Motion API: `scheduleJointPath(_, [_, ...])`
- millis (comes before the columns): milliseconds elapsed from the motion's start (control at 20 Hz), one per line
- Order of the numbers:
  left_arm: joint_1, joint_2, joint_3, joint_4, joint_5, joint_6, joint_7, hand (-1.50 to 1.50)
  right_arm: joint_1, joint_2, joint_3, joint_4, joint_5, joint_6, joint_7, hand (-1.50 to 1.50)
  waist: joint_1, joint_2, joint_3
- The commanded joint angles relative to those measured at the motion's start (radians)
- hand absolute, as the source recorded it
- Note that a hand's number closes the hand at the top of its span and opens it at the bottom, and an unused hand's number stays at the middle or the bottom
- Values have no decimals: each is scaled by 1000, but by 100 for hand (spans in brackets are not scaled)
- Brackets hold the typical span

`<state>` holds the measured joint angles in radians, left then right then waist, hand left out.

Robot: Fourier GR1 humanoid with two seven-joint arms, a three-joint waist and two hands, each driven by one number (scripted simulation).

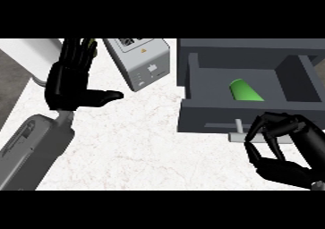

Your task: Pick up the cup, place it into the drawer and close the drawer

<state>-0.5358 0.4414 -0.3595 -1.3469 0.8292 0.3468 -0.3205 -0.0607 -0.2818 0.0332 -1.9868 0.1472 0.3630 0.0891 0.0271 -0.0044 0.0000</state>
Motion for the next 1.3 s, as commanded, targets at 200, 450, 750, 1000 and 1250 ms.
scheduleJointPath(200, [218, 103, 59, -117, 17, -119, -42, -150, -36, -95, 132, 182, 379, -58, -198, 150, 8, 4, 0])
scheduleJointPath(450, [313, 139, 123, -182, 32, -180, -17, -150, -103, 2, 240, 354, 552, -185, -222, 150, -7, 5, 0])
scheduleJointPath(750, [380, 138, 203, -119, 17, -291, -59, -150, -237, 35, 211, 645, 619, -225, -273, -150, -12, 7, 0])
scheduleJointPath(1000, [411, 134, 239, -164, 13, -309, -25, -150, -392, 47, 158, 938, 654, -267, -373, -150, -6, 9, 1])
scheduleJointPath(1250, [431, 110, 283, -112, -17, -386, -52, -150, -485, 118, 108, 1201, 681, -387, -450, -150, -4, 10, 1])
